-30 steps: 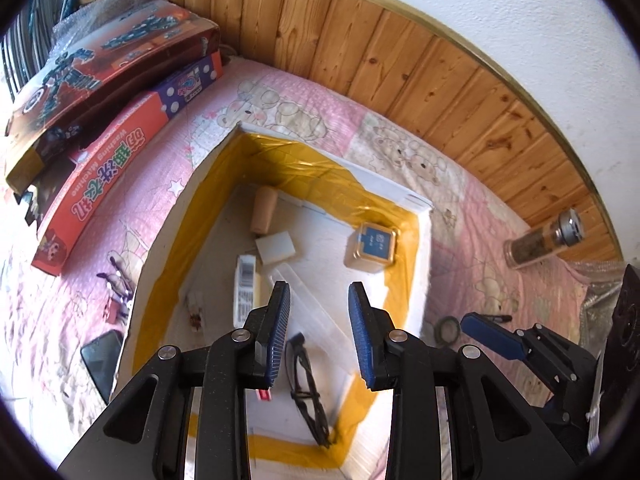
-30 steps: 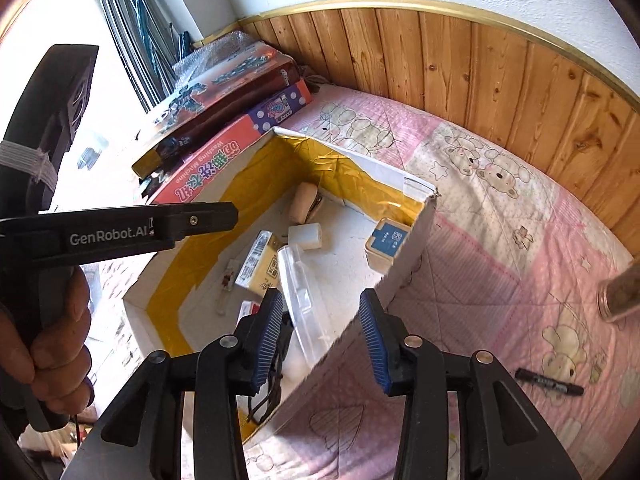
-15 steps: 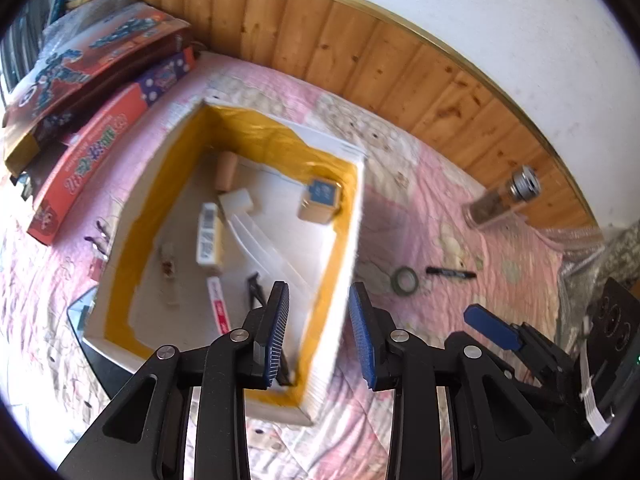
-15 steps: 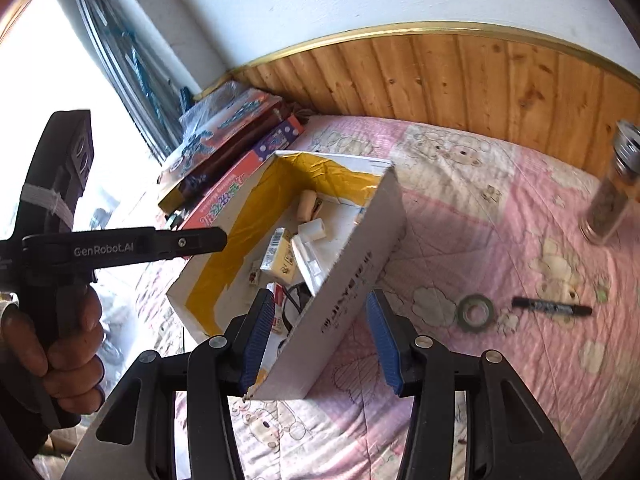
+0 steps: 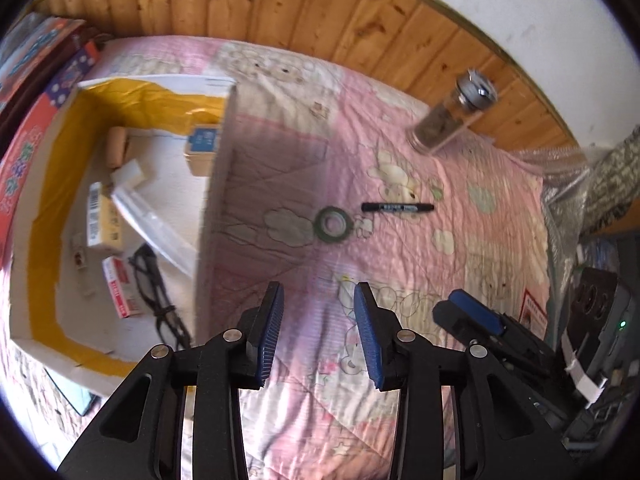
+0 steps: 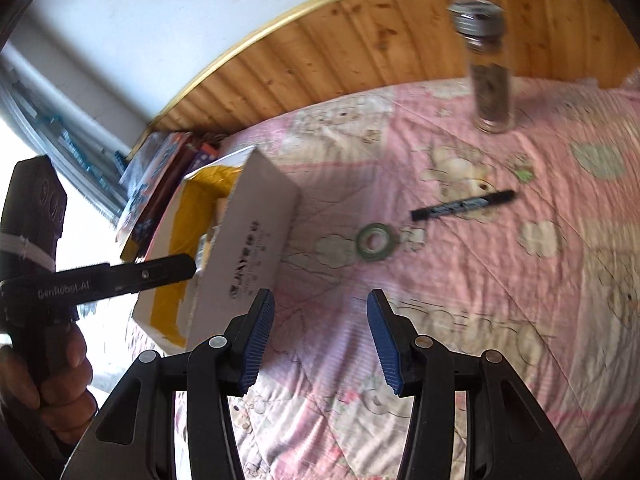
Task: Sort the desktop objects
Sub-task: 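Withdraw both tools from the cardboard box toward the tape and marker, then grasp green tape roll with left tool while right tool grasps black marker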
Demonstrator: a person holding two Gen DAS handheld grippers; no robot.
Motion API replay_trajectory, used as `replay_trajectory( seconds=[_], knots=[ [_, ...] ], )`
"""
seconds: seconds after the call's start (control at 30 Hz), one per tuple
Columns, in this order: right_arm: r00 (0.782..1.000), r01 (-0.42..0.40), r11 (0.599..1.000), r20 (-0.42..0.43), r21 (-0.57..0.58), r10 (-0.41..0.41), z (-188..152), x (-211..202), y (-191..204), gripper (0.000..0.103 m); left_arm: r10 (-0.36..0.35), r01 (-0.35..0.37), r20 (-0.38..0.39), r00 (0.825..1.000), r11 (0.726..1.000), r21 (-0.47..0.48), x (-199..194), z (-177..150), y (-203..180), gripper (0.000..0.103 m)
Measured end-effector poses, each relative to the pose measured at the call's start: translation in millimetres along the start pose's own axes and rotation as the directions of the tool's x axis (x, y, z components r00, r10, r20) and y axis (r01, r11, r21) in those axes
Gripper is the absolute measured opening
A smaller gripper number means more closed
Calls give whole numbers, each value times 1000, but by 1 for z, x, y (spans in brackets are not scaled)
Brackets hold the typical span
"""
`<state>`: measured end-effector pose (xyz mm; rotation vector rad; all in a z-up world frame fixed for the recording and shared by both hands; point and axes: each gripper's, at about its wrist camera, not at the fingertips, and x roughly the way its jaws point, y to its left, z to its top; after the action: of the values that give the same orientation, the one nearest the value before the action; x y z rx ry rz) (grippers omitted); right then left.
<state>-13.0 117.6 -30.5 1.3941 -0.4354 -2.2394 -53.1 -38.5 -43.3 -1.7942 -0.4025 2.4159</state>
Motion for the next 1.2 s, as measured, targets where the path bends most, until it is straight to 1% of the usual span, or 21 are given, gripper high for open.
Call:
replay_trajectory(
  seconds=[0.07,0.13,0.2,0.27,0.3,0.47,0.6,0.7,0.8,0.83,0.9,0.97,1.0,1.03,1.07,1.1,1.17,1.2],
  knots=[
    [1000,2,998,6,69,-3,1,-3,-20,50,-7,8,-25,1000,1000,28,16,5,-13,40],
    [1000,14,994,13,112,-16,2,-3,-35,50,15,-13,-48,999,999,48,34,9,-24,40],
    [999,27,989,15,146,-30,5,-3,-49,50,23,-18,-65,998,997,71,49,13,-32,40],
    [999,26,980,15,197,-30,9,-1,-62,50,50,-44,-77,996,995,86,64,18,-37,40],
    [1000,22,974,13,223,-26,12,1,-69,50,53,-45,-80,995,994,96,72,21,-40,40],
    [1000,12,933,3,360,-14,29,19,-98,50,76,-64,-118,990,993,101,112,36,-44,40],
    [1000,31,894,-8,447,-30,47,41,-117,50,86,-69,-165,983,992,103,141,46,-43,40],
    [998,58,871,-25,488,-53,61,60,-128,50,103,-87,-174,979,992,95,157,53,-39,40],
    [996,89,846,-43,525,-77,75,79,-138,50,93,-80,-182,979,994,81,168,59,-34,40],
    [994,108,839,-57,533,-92,78,86,-141,50,92,-79,-187,978,994,79,172,60,-33,41],
    [989,150,812,-91,564,-119,83,100,-150,50,92,-78,-206,974,994,76,182,60,-30,42],
    [983,182,796,-125,578,-134,85,113,-157,50,87,-77,-232,969,996,54,192,58,-24,42],
    [979,202,788,-143,582,-145,85,120,-160,50,79,-72,-243,967,997,38,196,56,-20,44],
    [975,217,780,-161,587,-151,83,126,-163,50,56,-53,-238,970,998,18,197,56,-17,49],
    [975,222,786,-141,577,-171,84,126,-162,50,41,-41,-230,972,999,2,196,56,-16,49],
    [968,252,804,-154,538,-200,87,129,-158,50,40,-42,-227,973,999,-3,196,57,-15,49],
    [958,288,831,-154,475,-243,91,134,-150,51,34,-40,-223,974,999,-24,196,59,-15,51],
    [955,297,838,-152,458,-255,93,135,-148,51,31,-39,-221,975,999,-32,197,60,-15,52]
  ],
)
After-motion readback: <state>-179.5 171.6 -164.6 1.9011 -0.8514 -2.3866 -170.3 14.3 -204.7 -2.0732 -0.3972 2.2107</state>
